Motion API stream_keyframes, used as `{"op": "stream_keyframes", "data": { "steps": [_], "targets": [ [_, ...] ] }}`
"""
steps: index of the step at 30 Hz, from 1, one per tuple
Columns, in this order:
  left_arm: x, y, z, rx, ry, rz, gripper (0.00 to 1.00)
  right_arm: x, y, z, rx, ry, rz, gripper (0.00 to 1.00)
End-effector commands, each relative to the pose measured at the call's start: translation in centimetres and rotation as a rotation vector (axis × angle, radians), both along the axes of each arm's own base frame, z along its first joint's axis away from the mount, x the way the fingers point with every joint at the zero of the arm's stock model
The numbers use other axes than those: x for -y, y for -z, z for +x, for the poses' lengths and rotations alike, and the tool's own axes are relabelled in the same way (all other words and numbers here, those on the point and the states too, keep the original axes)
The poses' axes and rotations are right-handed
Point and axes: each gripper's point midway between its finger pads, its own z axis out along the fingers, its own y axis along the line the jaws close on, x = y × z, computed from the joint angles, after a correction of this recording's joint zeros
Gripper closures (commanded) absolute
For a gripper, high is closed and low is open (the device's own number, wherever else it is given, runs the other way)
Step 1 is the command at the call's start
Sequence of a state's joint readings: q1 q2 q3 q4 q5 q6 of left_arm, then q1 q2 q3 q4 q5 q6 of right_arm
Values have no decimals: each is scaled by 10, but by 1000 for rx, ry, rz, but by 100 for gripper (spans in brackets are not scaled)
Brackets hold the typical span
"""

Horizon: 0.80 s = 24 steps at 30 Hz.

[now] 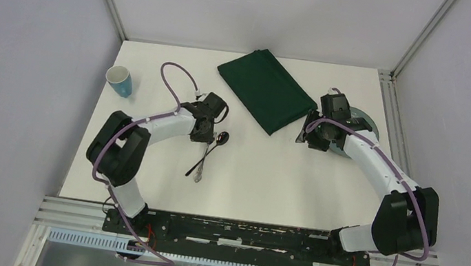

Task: Set the dinner table for one person
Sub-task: Adjust the fork at the center of the board.

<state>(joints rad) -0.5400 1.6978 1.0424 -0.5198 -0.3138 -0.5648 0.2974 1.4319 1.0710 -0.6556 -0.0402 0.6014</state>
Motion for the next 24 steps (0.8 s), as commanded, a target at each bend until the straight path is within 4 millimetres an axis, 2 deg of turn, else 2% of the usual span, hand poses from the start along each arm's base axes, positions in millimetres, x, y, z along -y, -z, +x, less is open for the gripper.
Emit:
{"op": "stream_keyframes", "data": {
  "steps": [1, 10, 19, 24],
  "targets": [
    [12, -15, 32, 94, -34, -29, 96, 5, -17, 2, 63, -4, -23, 47],
    [24, -8, 49, 83, -15, -31, 96, 6, -11, -1, 52, -6, -27, 47],
    [37, 4, 47, 48, 26, -59, 96, 6, -11, 1, 50, -8, -30, 47],
    [51, -2, 40, 49, 69, -74, 97, 6, -8, 3, 47, -7, -31, 47]
  ]
}}
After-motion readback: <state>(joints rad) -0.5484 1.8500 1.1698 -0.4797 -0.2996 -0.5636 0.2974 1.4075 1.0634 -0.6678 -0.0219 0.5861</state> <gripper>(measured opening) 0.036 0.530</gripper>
